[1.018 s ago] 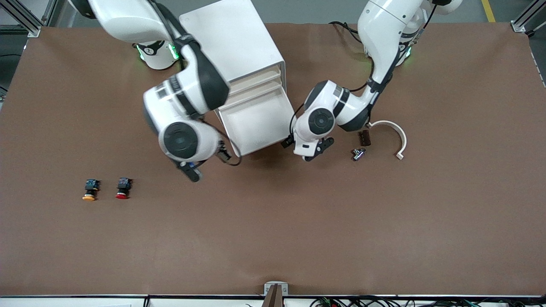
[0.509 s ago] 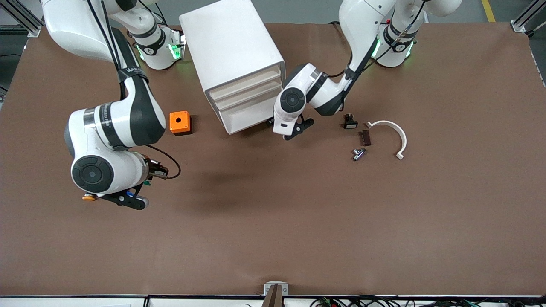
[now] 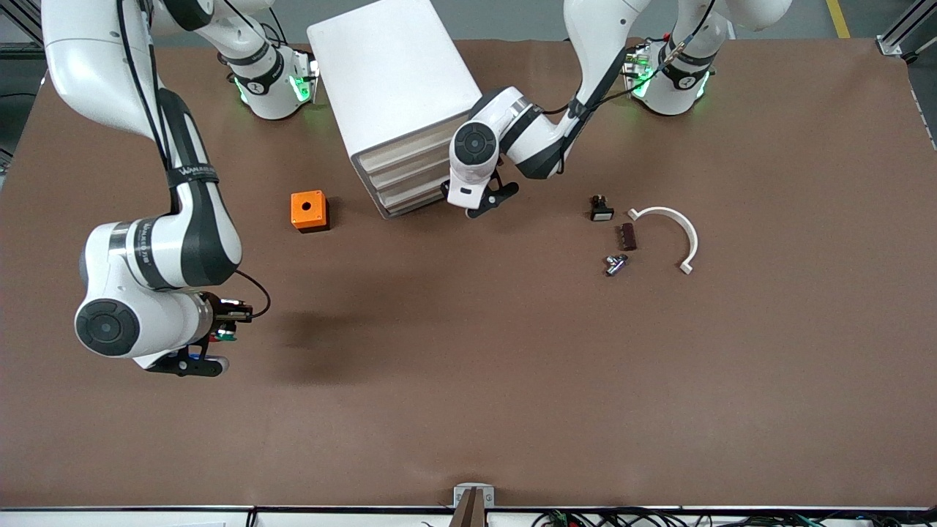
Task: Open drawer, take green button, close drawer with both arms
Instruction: 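Carry the green button out while the left gripper pushes the drawer, then lower the green button by the red while the left gripper shuts the drawer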
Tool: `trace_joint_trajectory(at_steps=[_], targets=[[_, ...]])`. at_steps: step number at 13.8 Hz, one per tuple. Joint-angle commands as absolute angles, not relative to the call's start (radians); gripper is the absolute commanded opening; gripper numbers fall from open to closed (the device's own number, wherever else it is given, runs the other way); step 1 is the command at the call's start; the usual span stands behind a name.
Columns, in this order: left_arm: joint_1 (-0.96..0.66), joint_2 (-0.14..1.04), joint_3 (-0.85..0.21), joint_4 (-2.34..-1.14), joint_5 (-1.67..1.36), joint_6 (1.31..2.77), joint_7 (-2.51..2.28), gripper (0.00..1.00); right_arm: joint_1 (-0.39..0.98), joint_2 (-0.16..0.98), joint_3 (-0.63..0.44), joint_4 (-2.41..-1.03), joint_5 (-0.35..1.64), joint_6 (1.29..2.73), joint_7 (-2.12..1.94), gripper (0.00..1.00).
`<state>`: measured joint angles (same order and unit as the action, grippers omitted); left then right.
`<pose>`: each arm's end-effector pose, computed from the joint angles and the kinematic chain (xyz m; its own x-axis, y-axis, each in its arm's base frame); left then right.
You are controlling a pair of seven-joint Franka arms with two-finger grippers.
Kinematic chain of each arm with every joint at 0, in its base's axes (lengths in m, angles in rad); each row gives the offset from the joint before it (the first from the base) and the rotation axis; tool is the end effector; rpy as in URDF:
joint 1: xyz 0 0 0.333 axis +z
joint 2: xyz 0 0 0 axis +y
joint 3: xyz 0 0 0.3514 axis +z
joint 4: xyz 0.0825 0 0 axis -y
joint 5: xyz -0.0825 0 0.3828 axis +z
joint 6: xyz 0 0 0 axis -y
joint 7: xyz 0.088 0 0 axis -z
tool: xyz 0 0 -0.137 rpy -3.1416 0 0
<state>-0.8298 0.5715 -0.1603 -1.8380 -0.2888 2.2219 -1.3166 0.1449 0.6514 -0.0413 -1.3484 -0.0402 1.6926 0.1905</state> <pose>0.3427 -0.5412 0.2105 0.8007 0.5076 -0.3181 0.4913 -0.8603 -0.1362 0.6998 0.0734 0.3215 0.9547 -0.0854 -0.2850 -0.0536 -0.9916 0.1177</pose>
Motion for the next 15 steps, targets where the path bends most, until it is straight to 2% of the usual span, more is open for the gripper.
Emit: trace_joint_trajectory(at_steps=[1,4,6,9,13,15], targets=[[-0.845,0.554,-0.144,-1.829,-0.288,2.226,-1.330,1.00,0.117,0.629,-0.018,-1.455,-0.049,1.791,0.161,0.11],[-0.786,0.532,-0.065,-1.784,-0.282,2.203,-1.327,1.00,0.104,0.630,-0.018,-1.551,-0.026,1.925,0.161,0.11],[-0.732,0.529,-0.034,-1.721,-0.150,2.134,-1.327,1.00,0.107,0.630,-0.018,-1.594,-0.025,1.985,0.161,0.11],[-0.612,0.511,-0.043,-1.665,-0.054,2.053,-1.287,1.00,0.109,0.637,-0.018,-1.624,-0.025,2.039,0.161,0.11],[-0.627,0.543,-0.051,-1.658,-0.061,2.065,-1.270,1.00,0.112,0.647,-0.018,-1.663,-0.026,2.112,0.153,0.10],[-0.634,0.561,-0.089,-1.658,-0.069,2.071,-1.270,1.00,0.113,0.657,-0.018,-1.663,-0.026,2.118,0.149,0.10]])
